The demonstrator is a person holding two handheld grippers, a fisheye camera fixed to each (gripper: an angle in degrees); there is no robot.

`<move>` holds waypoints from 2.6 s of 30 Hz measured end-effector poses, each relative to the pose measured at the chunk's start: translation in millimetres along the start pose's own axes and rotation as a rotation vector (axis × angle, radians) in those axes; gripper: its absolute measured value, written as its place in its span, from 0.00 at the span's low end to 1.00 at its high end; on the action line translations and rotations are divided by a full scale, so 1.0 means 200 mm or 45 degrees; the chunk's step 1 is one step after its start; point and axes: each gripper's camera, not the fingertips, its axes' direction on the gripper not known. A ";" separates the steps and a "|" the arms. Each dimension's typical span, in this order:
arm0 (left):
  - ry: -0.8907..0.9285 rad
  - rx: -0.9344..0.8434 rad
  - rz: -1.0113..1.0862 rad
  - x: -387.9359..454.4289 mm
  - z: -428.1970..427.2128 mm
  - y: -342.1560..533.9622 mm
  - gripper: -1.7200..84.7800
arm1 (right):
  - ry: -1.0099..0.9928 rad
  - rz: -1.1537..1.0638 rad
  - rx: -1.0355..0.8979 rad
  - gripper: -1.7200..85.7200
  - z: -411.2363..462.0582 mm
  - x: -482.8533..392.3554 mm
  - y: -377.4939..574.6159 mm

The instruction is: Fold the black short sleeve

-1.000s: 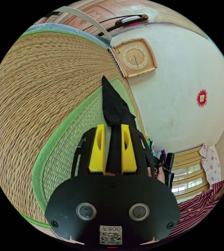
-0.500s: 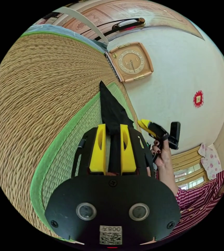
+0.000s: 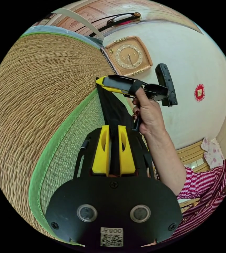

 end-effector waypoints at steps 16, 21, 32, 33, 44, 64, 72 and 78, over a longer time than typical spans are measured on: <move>-0.061 0.002 0.069 0.04 0.01 -0.05 0.05 | -0.189 0.160 0.183 0.03 -0.20 0.35 0.24; -0.076 0.020 0.244 0.20 -0.02 -0.09 0.04 | -0.383 0.255 0.396 0.03 -0.41 0.70 0.57; -0.237 -0.230 0.625 0.55 0.11 -0.10 0.04 | -0.640 0.620 0.507 0.03 -0.22 1.39 1.50; -0.245 -0.244 0.626 0.55 0.12 -0.10 0.04 | -0.665 0.644 0.496 0.03 -0.17 1.44 1.56; -0.283 -0.365 0.621 0.66 0.11 -0.18 0.05 | -0.727 0.728 0.420 0.04 0.12 1.69 1.83; -0.363 -0.437 0.538 0.77 -0.07 -0.44 0.07 | -0.575 0.491 0.212 0.02 0.59 1.61 1.39; -0.296 -0.392 0.528 0.85 -0.19 -0.50 0.06 | -0.517 0.456 0.226 0.02 0.64 1.55 1.35; -0.325 -0.404 0.498 0.86 -0.25 -0.54 0.05 | -0.575 0.461 0.269 0.02 0.73 1.51 1.32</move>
